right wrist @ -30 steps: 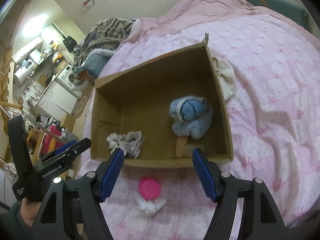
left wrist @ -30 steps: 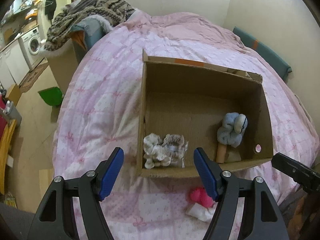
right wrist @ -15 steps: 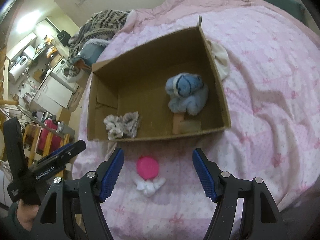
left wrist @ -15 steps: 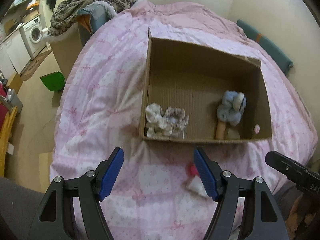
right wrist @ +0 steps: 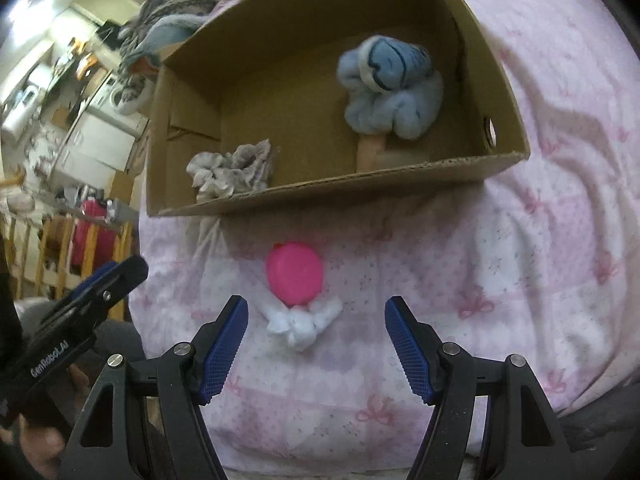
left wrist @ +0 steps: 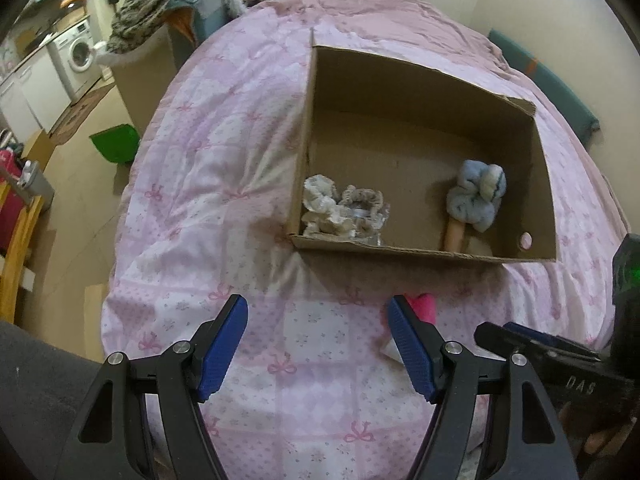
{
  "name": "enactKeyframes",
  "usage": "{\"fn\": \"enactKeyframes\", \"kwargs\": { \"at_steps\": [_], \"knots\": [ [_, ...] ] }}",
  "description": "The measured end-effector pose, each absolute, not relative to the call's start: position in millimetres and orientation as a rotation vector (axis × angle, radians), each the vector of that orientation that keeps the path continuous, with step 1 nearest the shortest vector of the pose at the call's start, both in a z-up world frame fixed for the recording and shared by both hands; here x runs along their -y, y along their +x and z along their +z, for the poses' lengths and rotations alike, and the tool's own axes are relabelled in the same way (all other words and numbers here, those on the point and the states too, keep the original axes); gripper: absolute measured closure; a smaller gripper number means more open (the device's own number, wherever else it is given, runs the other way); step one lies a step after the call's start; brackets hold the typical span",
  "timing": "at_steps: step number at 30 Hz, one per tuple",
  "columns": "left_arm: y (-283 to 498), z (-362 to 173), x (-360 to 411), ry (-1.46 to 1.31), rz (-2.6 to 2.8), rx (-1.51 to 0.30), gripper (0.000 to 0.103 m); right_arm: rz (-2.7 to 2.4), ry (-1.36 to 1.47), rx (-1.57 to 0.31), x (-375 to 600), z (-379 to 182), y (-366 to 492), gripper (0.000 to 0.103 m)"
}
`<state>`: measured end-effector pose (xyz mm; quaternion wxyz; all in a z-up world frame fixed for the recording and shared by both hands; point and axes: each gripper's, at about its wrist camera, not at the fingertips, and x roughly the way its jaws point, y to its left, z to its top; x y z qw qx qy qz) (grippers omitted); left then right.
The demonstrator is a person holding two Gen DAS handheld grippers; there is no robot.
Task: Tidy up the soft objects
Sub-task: 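Grasp the pink rubber duck with the left tool while the right tool grasps the white cloth bundle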
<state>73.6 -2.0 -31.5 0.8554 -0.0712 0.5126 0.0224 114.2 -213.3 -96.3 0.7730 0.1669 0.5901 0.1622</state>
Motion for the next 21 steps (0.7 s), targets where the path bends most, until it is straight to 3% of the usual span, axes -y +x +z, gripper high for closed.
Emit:
{"fn": "enactKeyframes", "kwargs": {
  "at_steps": [9, 19, 21],
  "knots": [
    [80, -39, -14, -0.259, 0.069, -1.12, 0.033, 0.354, 0.477, -1.405, 217, -127, 123, 0.028],
    [83, -45, -11, -0.242, 0.083, -1.137, 0.033, 0.403, 0.068, -1.435, 147, -142, 117, 0.028],
    [85, -47, -11, -0.242, 0.085, -1.144, 0.033, 0.408, 0.013, -1.411, 140, -141, 114, 0.032]
  ]
}}
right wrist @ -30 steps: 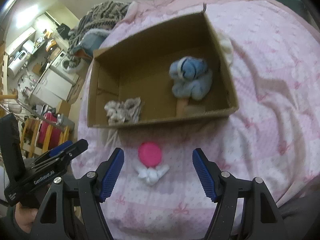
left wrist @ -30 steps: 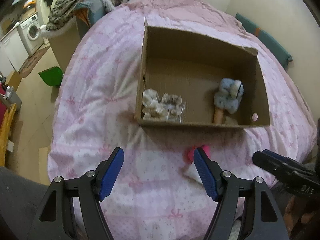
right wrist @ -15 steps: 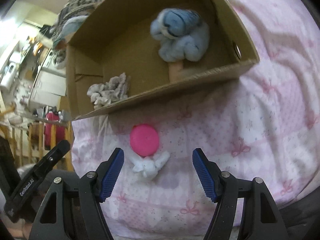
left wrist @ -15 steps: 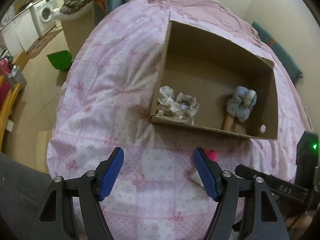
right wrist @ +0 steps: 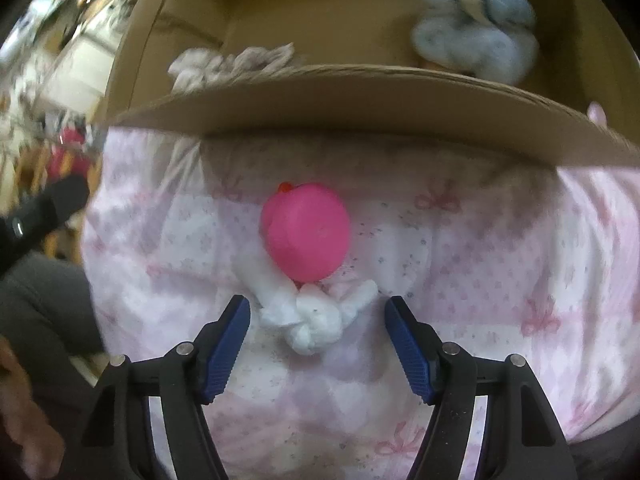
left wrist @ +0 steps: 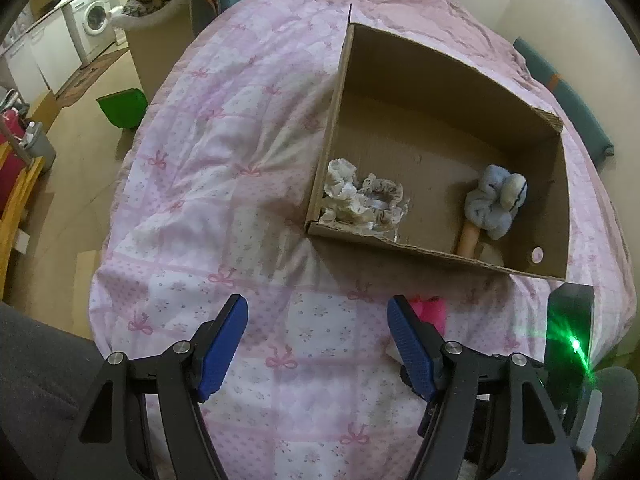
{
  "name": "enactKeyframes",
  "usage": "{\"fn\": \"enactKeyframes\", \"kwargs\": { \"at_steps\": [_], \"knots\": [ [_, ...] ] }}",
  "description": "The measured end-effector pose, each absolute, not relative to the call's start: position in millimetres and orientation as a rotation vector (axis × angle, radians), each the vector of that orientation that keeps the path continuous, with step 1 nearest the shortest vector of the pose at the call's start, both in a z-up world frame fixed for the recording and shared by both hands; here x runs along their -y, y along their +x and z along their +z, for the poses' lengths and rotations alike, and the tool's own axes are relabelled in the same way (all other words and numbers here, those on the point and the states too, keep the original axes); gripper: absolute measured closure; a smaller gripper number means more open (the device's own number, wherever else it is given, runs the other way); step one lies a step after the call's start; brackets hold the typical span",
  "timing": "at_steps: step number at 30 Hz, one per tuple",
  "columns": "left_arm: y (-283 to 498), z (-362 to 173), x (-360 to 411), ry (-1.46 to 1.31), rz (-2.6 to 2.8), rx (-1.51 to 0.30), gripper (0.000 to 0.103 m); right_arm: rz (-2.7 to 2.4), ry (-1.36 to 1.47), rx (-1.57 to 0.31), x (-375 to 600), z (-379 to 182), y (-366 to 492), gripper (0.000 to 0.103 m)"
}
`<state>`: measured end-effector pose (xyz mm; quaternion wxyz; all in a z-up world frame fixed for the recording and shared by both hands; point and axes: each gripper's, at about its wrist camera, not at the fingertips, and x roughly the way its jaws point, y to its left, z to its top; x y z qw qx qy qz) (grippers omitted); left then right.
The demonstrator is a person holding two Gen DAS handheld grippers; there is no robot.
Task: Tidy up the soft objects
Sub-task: 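Grasp the pink rubber duck with the left tool while the right tool grasps the white cloth bundle, then carry the duck and white bundle into the box and open both tools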
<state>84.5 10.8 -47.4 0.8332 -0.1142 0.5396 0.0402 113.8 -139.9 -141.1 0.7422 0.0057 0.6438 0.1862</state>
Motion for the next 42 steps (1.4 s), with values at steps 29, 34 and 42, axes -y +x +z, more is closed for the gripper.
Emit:
{"fn": "enactKeyframes", "kwargs": {
  "at_steps": [29, 34, 42],
  "knots": [
    [122, -100, 75, -0.12, -0.164, -1.28, 0.033, 0.217, 0.51, -1.256, 255, -92, 115, 0.071],
    [132, -115, 75, -0.166, -0.169, -1.31, 0.034, 0.217, 0.475, -1.263, 252, -93, 113, 0.071],
    [145, -134, 80, -0.205, -0.216, -1.351, 0.064, 0.216, 0.44, -1.277, 243, -99, 116, 0.071]
  ]
}}
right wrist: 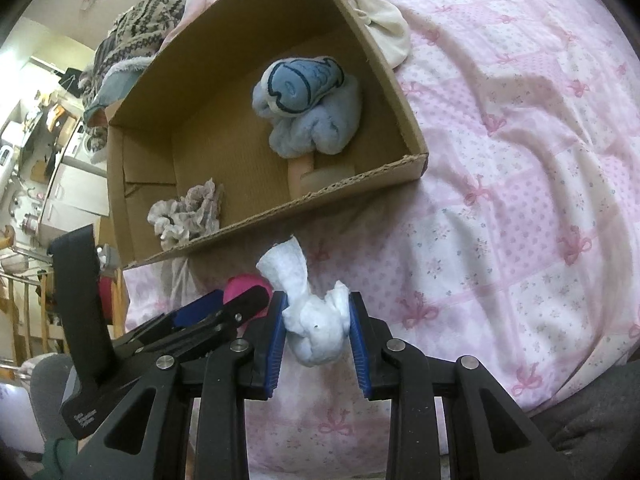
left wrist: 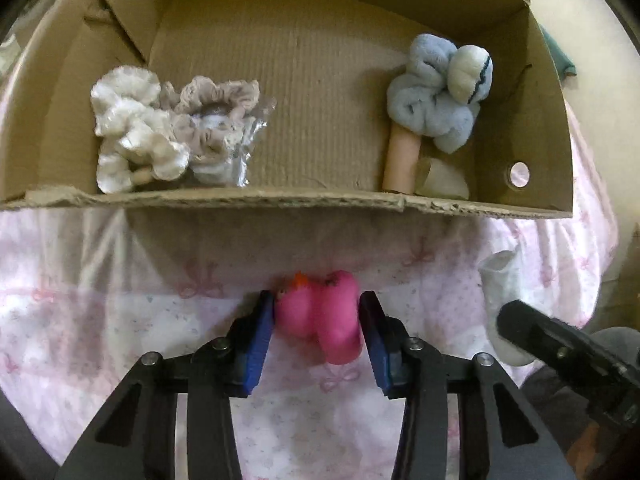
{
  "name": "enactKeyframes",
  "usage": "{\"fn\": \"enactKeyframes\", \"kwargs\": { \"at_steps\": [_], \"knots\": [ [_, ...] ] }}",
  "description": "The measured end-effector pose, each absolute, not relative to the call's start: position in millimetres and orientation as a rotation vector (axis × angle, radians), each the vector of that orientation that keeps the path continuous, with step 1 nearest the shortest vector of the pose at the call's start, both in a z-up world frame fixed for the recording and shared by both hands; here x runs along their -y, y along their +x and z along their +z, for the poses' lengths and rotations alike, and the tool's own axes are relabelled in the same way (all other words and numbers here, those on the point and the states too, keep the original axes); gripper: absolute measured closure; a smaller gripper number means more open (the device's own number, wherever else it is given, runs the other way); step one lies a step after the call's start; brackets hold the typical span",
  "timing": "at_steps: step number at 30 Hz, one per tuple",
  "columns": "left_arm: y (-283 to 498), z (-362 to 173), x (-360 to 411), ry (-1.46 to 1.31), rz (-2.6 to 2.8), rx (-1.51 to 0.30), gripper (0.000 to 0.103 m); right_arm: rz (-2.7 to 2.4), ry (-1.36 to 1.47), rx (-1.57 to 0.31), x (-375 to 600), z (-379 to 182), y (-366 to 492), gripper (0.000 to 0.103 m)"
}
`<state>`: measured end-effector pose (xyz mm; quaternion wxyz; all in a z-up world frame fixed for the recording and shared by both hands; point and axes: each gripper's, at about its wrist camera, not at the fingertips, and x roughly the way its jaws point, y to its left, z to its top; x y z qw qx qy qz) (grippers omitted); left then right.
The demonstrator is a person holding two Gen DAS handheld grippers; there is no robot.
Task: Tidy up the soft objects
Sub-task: 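Carry the duck and white bundle into the box and open both tools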
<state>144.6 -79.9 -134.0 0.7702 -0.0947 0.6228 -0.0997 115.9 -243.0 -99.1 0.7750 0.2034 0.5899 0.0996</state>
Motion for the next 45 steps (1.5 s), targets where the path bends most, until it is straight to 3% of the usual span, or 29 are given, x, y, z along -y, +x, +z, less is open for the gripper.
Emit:
{"fn": "enactKeyframes", "kwargs": {
  "at_steps": [19, 28, 38, 45],
  "knots": [
    [92, -115, 40, -0.083, 0.03, -1.344, 0.064, 0.232, 0.318, -1.287, 229, -100, 110, 0.071],
    [74, -57, 14, -0.141, 0.058, -1.227, 0.064, 0.295, 0.338, -1.199, 228, -75, 103, 0.071],
    [113, 17, 1, -0.113, 0.042, -1.037, 0.064, 0.379, 0.478, -1.0, 244, -18, 115, 0.071],
    [150, 36, 7, -0.069, 0.019, -0.958, 0.064, 0.408, 0.52, -0.923, 253, 8, 151, 0.071]
  ]
}}
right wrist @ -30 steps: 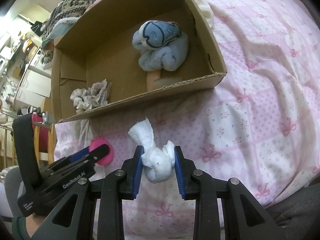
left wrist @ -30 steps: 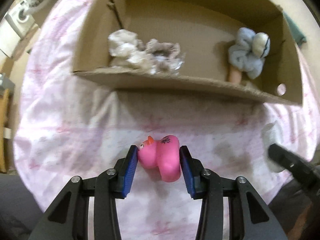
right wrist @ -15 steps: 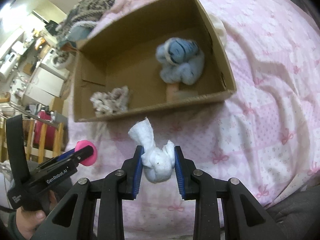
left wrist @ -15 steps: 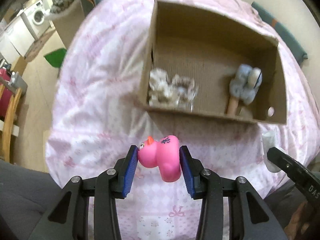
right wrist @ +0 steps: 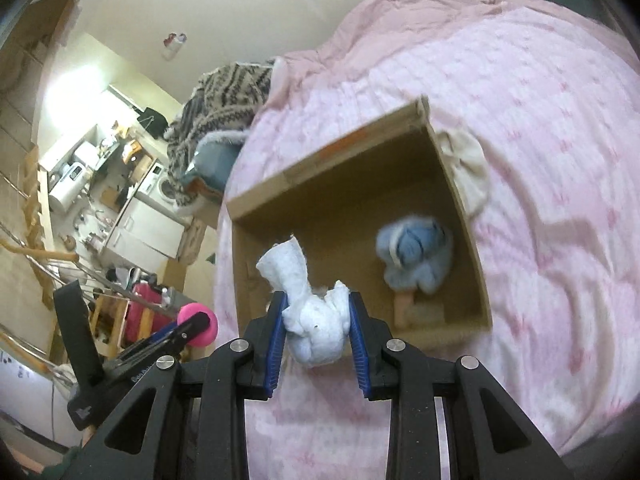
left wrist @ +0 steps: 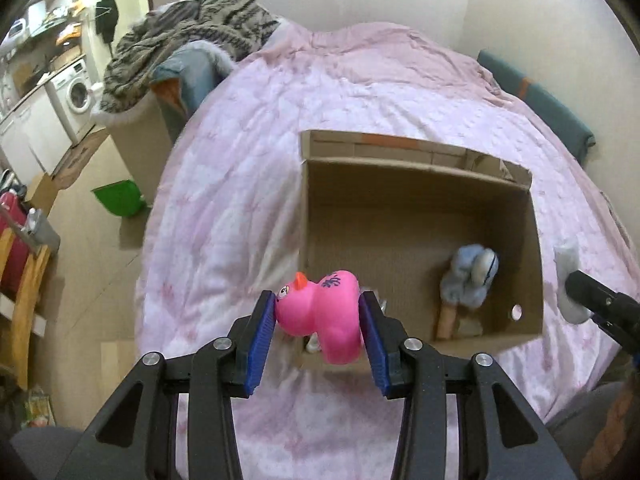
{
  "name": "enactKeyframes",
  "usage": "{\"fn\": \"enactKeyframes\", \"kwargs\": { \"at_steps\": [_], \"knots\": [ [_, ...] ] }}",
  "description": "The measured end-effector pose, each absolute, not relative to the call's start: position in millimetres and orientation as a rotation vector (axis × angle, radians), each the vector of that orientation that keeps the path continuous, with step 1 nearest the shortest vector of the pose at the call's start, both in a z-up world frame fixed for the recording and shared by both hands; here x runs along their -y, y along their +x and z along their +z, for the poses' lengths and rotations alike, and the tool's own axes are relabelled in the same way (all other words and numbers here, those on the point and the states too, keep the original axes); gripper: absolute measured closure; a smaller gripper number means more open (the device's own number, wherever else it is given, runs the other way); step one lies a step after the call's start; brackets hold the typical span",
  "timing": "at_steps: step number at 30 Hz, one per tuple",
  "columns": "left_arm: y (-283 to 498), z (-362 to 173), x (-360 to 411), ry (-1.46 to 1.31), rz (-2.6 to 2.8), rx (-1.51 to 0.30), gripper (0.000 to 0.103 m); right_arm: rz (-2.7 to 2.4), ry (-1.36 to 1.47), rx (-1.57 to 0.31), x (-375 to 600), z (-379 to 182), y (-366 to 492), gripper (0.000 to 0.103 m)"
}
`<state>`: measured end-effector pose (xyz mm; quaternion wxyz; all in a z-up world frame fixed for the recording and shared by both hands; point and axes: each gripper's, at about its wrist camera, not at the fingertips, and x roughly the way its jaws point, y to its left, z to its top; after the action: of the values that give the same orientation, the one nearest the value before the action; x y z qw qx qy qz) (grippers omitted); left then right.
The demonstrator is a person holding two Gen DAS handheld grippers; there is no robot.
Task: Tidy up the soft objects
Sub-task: 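Carry the duck and white bundle into the box and open both tools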
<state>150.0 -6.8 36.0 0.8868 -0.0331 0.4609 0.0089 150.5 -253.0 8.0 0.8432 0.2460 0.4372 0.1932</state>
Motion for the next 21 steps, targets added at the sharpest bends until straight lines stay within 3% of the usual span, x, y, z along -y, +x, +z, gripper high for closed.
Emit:
{"fn": "enactKeyframes", "kwargs": {
  "at_steps": [6, 13, 21],
  "knots": [
    [177, 16, 21, -0.096, -0.056, -0.968, 0.064, 0.426, 0.482, -0.917, 246, -1, 176, 0.071],
    [187, -30, 38, -0.056, -0.097, -0.987, 0.064, 0.39, 0.432, -1.026, 233, -49, 183, 0.071],
    [194, -41, 30, -0.142, -0.095, -1.023, 0.064, 0.344, 0.352, -1.095, 222, -66, 193, 0.071]
  ]
}}
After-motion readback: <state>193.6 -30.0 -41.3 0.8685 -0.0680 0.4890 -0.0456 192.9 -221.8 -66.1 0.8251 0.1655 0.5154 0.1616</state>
